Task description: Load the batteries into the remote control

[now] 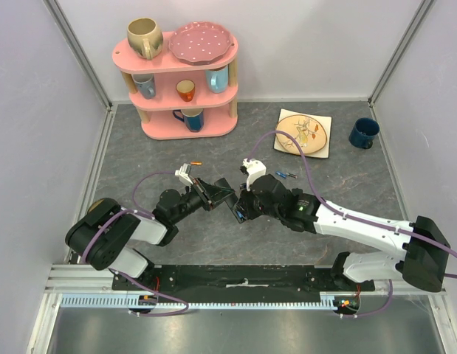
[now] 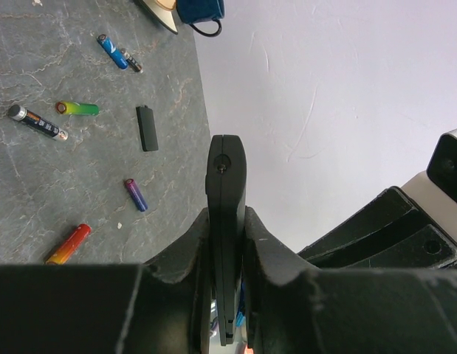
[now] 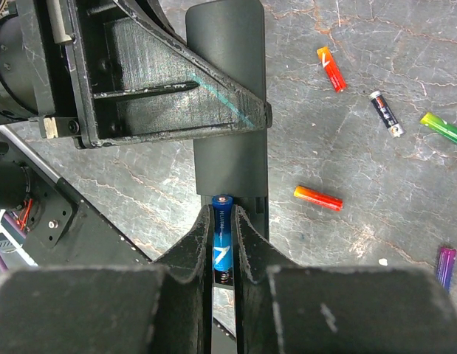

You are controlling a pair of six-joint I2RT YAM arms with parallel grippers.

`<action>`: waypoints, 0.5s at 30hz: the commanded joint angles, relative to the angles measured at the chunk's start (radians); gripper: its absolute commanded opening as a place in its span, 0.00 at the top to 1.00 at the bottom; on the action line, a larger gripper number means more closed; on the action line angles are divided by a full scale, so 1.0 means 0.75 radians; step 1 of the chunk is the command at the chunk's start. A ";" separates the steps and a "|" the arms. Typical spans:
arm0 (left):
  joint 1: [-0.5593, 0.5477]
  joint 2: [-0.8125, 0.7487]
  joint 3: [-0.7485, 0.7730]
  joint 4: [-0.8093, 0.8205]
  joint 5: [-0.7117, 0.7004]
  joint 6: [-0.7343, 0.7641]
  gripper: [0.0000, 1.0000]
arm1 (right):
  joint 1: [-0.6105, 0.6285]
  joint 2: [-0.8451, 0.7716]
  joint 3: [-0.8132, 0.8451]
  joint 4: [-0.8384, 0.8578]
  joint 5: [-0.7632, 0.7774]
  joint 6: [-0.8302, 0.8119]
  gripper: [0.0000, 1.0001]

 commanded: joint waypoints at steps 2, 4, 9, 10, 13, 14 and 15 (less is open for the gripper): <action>-0.007 -0.049 0.059 0.526 -0.033 -0.007 0.98 | 0.022 -0.016 -0.019 0.026 0.020 0.030 1.00; -0.005 -0.053 0.063 0.526 -0.041 -0.005 0.98 | 0.028 -0.014 -0.021 0.026 0.016 0.040 1.00; -0.007 -0.061 0.075 0.528 -0.053 0.004 0.98 | 0.036 -0.018 -0.027 0.030 0.016 0.048 1.00; -0.005 -0.065 0.079 0.528 -0.055 0.006 0.98 | 0.036 -0.020 -0.033 0.028 0.018 0.050 1.00; -0.005 -0.065 0.084 0.526 -0.055 0.008 0.98 | 0.040 -0.028 -0.040 0.028 0.018 0.052 1.00; -0.007 -0.061 0.086 0.526 -0.053 0.008 0.98 | 0.040 -0.032 -0.042 0.028 0.018 0.054 1.00; -0.005 -0.063 0.086 0.526 -0.051 0.008 0.98 | 0.042 -0.030 -0.042 0.028 0.016 0.056 1.00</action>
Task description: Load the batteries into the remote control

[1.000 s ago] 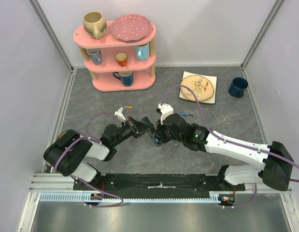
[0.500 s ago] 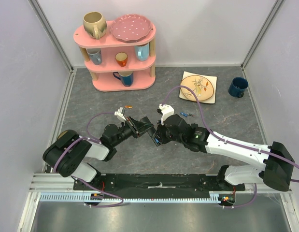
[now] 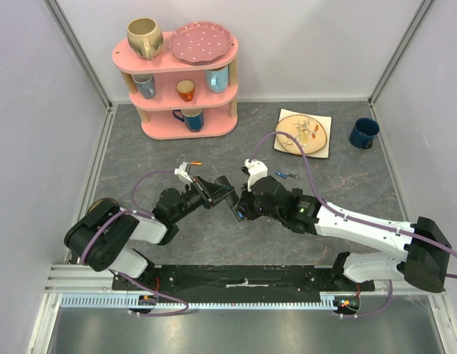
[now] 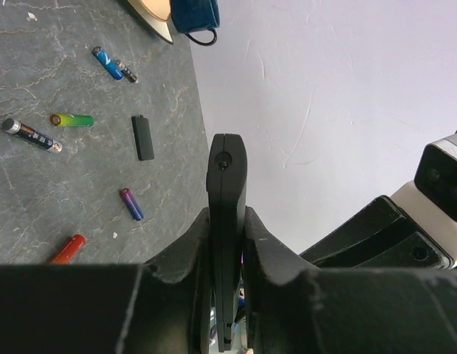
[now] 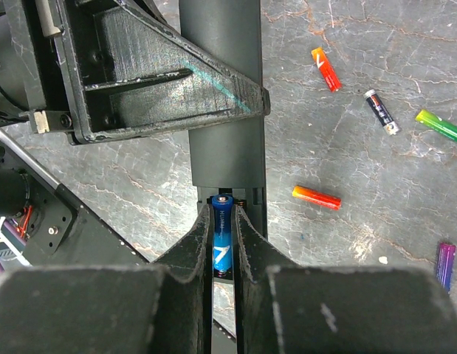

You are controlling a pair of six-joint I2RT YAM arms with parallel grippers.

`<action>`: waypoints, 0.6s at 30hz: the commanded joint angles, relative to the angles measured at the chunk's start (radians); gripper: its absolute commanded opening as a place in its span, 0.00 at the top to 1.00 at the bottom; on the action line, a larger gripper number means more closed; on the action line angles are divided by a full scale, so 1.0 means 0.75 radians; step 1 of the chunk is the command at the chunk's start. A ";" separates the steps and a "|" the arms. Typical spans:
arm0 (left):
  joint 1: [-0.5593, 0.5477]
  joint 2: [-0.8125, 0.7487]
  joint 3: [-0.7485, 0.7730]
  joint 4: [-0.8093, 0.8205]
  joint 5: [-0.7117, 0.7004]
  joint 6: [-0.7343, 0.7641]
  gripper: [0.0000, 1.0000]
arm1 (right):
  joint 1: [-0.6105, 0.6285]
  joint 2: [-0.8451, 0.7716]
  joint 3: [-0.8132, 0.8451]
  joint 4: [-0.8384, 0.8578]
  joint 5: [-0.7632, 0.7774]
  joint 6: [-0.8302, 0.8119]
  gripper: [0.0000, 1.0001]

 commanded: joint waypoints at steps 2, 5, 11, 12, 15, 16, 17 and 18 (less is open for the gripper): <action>-0.005 -0.046 0.068 0.539 -0.025 0.005 0.98 | 0.030 -0.014 -0.022 0.021 -0.019 0.026 0.98; -0.007 -0.044 0.066 0.537 -0.021 0.005 0.98 | 0.038 0.001 -0.010 0.019 -0.029 0.026 0.93; -0.005 -0.044 0.062 0.537 -0.015 0.003 0.98 | 0.050 0.029 0.016 0.010 -0.037 0.020 0.84; -0.007 -0.044 0.060 0.537 -0.013 0.003 0.98 | 0.052 0.034 0.019 0.013 -0.033 0.020 0.84; -0.007 -0.048 0.060 0.537 -0.013 0.005 0.98 | 0.050 0.034 0.025 0.004 -0.023 0.020 0.80; -0.007 -0.048 0.060 0.537 -0.013 0.003 0.98 | 0.050 0.030 0.027 0.002 -0.015 0.018 0.79; -0.005 -0.046 0.058 0.537 -0.013 0.003 0.98 | 0.048 0.031 0.029 -0.004 -0.013 0.020 0.76; -0.005 -0.046 0.058 0.537 -0.011 0.003 0.98 | 0.050 0.029 0.033 -0.008 -0.009 0.020 0.75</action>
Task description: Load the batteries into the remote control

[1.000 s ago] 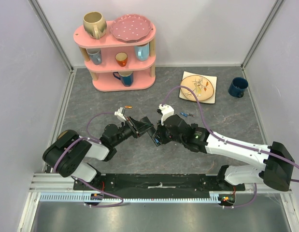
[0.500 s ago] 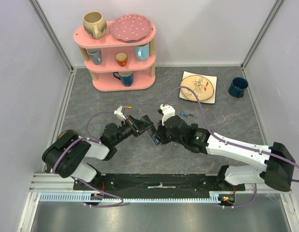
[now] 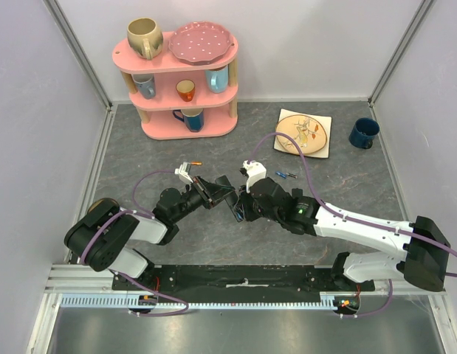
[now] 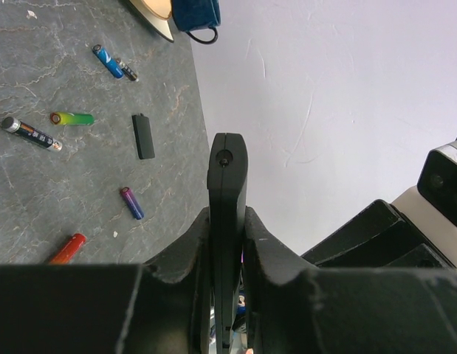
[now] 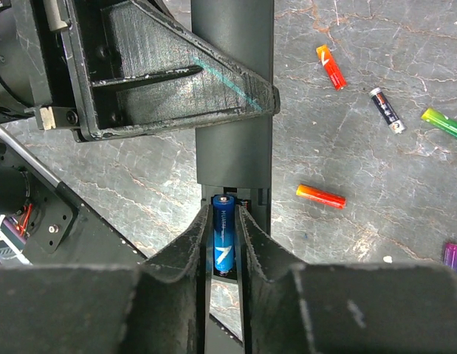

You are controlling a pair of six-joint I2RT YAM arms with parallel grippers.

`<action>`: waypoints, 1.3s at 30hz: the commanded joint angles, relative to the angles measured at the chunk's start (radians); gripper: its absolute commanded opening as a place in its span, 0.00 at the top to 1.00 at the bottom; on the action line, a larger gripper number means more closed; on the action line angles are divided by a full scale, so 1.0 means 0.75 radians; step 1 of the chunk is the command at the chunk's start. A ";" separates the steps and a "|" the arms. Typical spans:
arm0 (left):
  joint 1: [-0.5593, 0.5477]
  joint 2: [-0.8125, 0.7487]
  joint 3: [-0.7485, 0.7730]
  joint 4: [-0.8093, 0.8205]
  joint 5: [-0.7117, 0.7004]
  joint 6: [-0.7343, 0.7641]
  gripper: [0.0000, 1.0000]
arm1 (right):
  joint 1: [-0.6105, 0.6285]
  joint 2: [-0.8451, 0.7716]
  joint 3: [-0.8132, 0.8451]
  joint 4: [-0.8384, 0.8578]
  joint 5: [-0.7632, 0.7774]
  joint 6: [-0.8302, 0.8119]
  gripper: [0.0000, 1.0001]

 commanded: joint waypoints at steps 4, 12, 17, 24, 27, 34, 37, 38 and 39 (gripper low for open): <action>-0.005 -0.044 0.049 0.546 -0.013 0.001 0.98 | 0.026 0.011 0.041 -0.023 -0.002 0.014 0.71; -0.005 -0.033 0.043 0.545 -0.009 0.001 0.98 | 0.026 0.001 0.070 -0.043 0.023 0.016 0.67; -0.005 -0.031 0.043 0.545 -0.007 0.001 0.98 | 0.026 -0.003 0.092 -0.060 0.041 0.014 0.63; -0.005 -0.029 0.037 0.545 -0.003 0.001 0.98 | 0.026 -0.013 0.135 -0.096 0.084 0.008 0.58; -0.005 -0.029 0.035 0.545 -0.003 0.001 0.98 | 0.026 -0.011 0.149 -0.105 0.086 0.006 0.56; -0.005 -0.029 0.033 0.545 -0.001 0.001 0.98 | 0.026 -0.015 0.174 -0.117 0.088 0.002 0.53; -0.005 -0.027 0.033 0.545 -0.001 0.003 0.98 | 0.026 -0.024 0.182 -0.119 0.068 0.002 0.53; -0.003 -0.025 0.033 0.545 -0.001 0.003 0.98 | 0.026 -0.024 0.184 -0.121 0.058 -0.002 0.52; -0.005 -0.023 0.033 0.545 -0.001 0.003 0.98 | 0.026 -0.026 0.186 -0.121 0.054 -0.002 0.52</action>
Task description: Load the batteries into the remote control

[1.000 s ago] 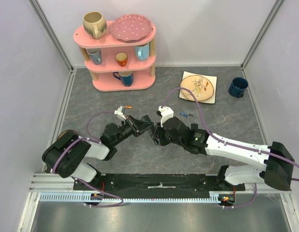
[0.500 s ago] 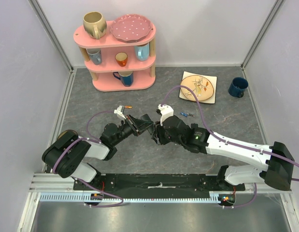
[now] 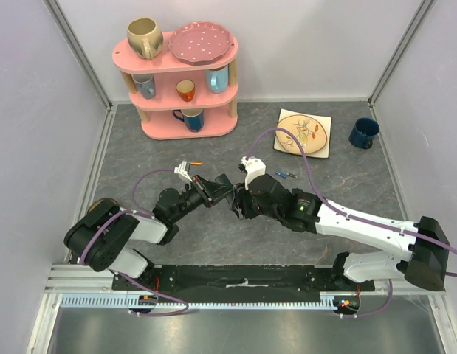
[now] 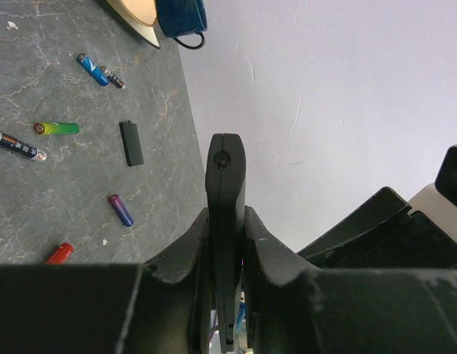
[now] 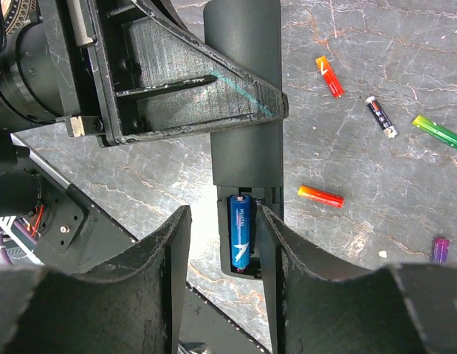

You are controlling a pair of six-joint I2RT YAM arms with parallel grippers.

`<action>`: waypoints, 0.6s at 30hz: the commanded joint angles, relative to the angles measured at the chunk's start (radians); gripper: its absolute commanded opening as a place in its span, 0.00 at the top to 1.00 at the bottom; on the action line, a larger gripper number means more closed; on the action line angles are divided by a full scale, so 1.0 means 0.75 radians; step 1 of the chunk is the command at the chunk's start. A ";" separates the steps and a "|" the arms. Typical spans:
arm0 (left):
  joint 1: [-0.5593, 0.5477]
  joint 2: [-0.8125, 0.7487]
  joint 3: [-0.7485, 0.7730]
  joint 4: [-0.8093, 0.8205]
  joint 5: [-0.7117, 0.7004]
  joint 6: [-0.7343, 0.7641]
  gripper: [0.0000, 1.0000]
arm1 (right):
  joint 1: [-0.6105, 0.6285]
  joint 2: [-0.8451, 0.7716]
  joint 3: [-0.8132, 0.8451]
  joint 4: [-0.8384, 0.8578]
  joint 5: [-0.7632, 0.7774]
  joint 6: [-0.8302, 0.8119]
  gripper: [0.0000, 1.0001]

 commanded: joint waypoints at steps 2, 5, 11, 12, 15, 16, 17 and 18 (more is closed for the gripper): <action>-0.004 -0.023 0.030 0.500 0.001 0.005 0.98 | 0.009 -0.034 0.072 0.003 -0.011 -0.006 0.52; -0.004 -0.021 0.032 0.500 0.001 0.007 0.98 | 0.007 -0.046 0.076 -0.001 -0.015 -0.006 0.51; -0.004 -0.016 0.032 0.500 0.001 0.011 0.98 | 0.007 -0.105 0.117 -0.032 0.005 -0.012 0.49; -0.004 -0.014 0.032 0.502 0.001 0.011 0.98 | 0.007 -0.118 0.132 -0.040 0.024 -0.014 0.48; -0.004 -0.016 0.034 0.500 0.001 0.009 0.98 | 0.003 -0.175 0.122 -0.056 0.099 -0.008 0.44; -0.004 -0.018 0.036 0.500 0.001 0.007 0.98 | -0.011 -0.203 0.113 -0.058 0.116 0.023 0.34; -0.004 -0.020 0.036 0.502 0.001 0.007 0.98 | -0.026 -0.220 0.101 -0.058 0.120 0.049 0.31; -0.004 -0.029 0.038 0.502 0.001 0.005 0.98 | -0.066 -0.234 0.071 -0.054 0.100 0.076 0.28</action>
